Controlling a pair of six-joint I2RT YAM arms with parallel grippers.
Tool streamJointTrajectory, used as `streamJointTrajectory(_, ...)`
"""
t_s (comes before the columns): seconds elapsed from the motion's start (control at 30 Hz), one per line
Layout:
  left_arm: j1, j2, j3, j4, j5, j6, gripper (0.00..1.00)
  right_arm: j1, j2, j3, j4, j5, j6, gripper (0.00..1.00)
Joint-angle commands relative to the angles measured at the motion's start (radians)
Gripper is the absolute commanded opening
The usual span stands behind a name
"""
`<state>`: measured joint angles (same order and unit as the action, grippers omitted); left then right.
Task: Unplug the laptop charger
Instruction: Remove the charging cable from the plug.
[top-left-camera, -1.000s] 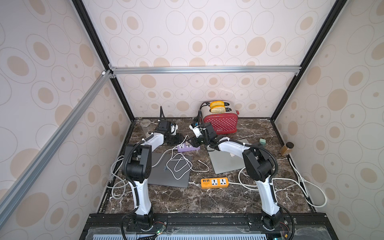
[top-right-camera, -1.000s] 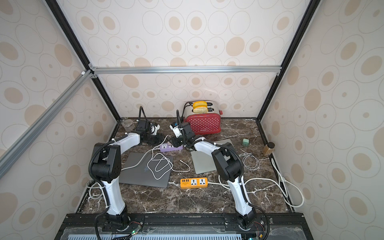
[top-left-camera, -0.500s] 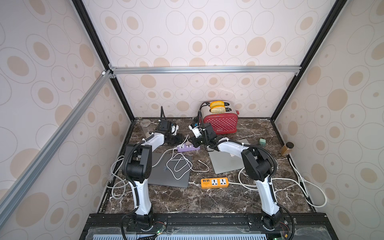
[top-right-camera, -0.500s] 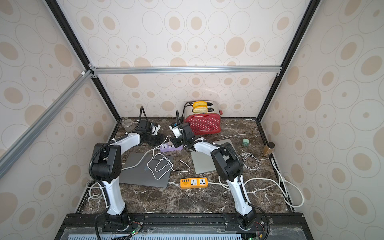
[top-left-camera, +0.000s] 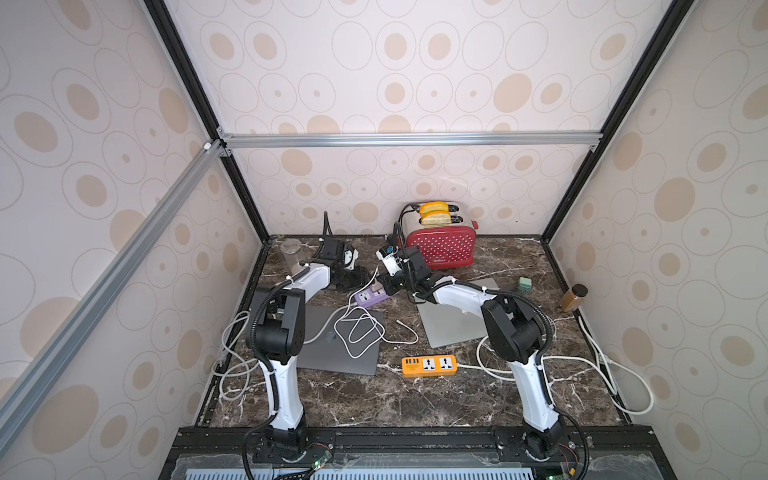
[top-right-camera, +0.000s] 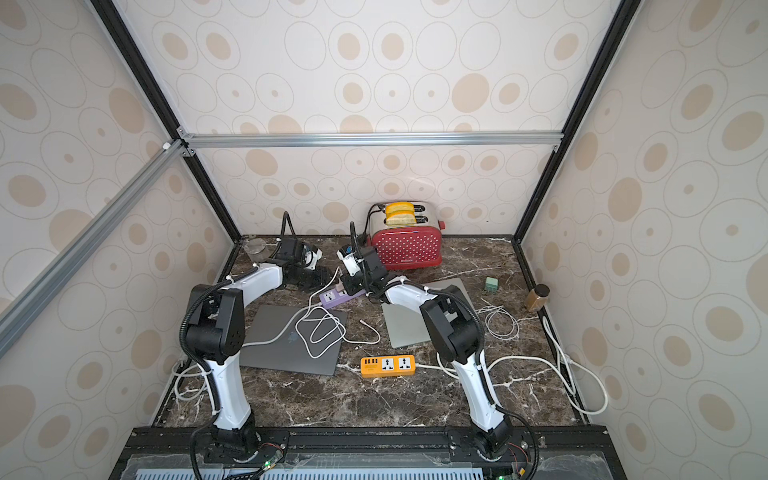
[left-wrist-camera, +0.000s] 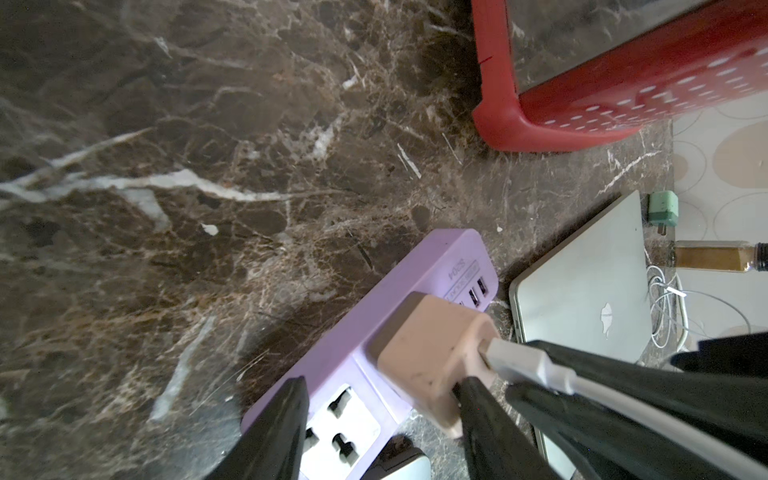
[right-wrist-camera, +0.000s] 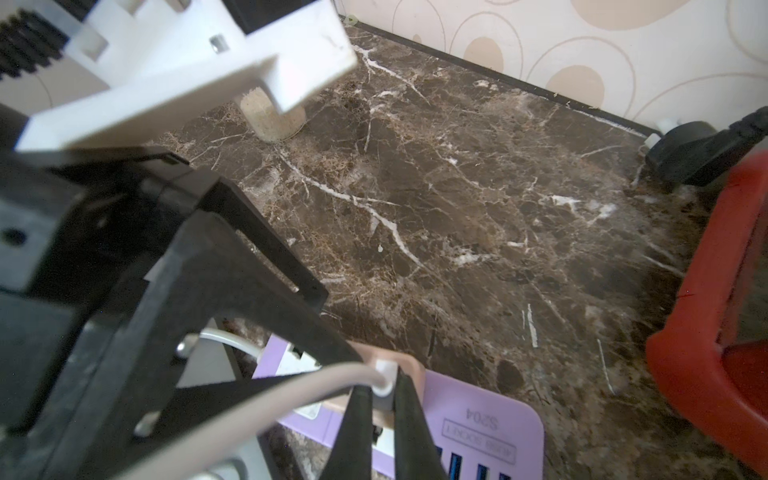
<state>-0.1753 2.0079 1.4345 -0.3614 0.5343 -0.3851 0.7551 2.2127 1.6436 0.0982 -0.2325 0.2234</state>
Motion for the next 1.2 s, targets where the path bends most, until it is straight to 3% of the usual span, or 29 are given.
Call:
streamJointTrajectory(0.0,-0.006,0.066,-0.003,-0.123,-0.085,0.019,0.6,0.023,0.006,-0.013,0.039,-0.015,-0.016,0.1)
streamJointTrajectory(0.47,-0.004,0.1,0.014,-0.181,-0.103,0.032,0.6,0.046,-0.014,0.007,0.019,0.099,-0.046,0.1)
streamJointTrajectory(0.87,-0.007,0.104,0.013,-0.194,-0.123,0.039,0.6,0.029,-0.041,-0.023,0.02,0.102,0.1,0.1)
streamJointTrajectory(1.17,-0.011,0.111,0.015,-0.201,-0.138,0.037,0.6,0.046,-0.075,-0.012,-0.002,0.13,0.036,0.1)
